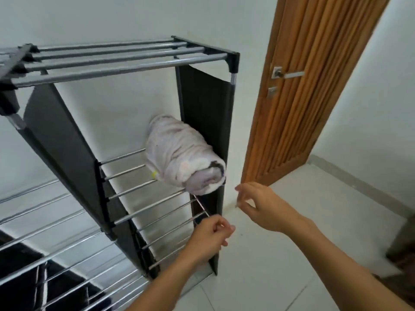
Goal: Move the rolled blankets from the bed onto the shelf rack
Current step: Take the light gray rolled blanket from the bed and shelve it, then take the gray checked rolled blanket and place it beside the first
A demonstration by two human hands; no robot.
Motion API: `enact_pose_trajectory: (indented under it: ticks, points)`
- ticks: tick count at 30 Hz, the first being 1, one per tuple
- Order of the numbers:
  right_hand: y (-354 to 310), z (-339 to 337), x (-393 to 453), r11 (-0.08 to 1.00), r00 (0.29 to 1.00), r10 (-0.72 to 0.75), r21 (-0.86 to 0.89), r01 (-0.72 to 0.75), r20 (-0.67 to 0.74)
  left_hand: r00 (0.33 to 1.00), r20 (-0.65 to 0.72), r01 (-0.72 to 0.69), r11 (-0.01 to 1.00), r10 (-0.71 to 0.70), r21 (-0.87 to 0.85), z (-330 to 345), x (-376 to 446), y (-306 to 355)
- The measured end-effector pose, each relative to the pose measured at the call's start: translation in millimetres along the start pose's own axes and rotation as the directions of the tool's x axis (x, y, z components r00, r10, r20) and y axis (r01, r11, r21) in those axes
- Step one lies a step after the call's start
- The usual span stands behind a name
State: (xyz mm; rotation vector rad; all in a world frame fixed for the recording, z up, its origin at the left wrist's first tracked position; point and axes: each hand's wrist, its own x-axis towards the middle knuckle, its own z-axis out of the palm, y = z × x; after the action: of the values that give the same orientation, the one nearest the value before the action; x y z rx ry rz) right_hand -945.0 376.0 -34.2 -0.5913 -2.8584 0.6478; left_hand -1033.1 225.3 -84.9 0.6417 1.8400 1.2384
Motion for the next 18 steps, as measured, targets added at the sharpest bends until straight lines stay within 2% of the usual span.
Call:
enact_pose_trajectory:
  ticks: [2, 4, 6, 8, 11, 14, 16, 18]
  points:
    - [31, -4, -55, 0.987, 0.987, 0.158, -0.039, -0.157, 0.009, 0.988, 0.155, -0.031, 0.976, -0.002, 0.216, 38, -3, -3]
    - [58, -8, -124, 0.944, 0.943, 0.329, -0.020, -0.330, -0.045, 0.950, 0.312, -0.152, 0.898, 0.016, 0.414, 79, -13, -3]
    - [81, -7, -209, 0.857, 0.851, 0.515, 0.043, -0.513, -0.106, 0.881, 0.473, -0.289, 0.809, 0.015, 0.512, 126, -32, -2]
    - [95, 0, -306, 0.735, 0.720, 0.677, 0.094, -0.672, -0.149, 0.815, 0.579, -0.387, 0.761, 0.019, 0.520, 179, -60, -4]
    - [90, 22, -458, 0.521, 0.500, 0.853, 0.188, -0.833, -0.147, 0.661, 0.750, -0.545, 0.704, 0.028, 0.455, 263, -120, -15]
    - [49, 45, -597, 0.231, 0.201, 0.972, 0.375, -0.898, -0.118, 0.488, 0.873, -0.664, 0.649, 0.000, 0.371, 350, -187, -35]
    - [11, 54, -682, 0.028, -0.030, 0.994, 0.500, -0.866, -0.108, 0.356, 0.934, -0.744, 0.604, -0.002, 0.285, 409, -241, -47]
    - [-27, 61, -753, -0.133, -0.252, 0.963, 0.643, -0.754, -0.096, 0.220, 0.975, -0.793, 0.576, -0.032, 0.197, 462, -295, -59]
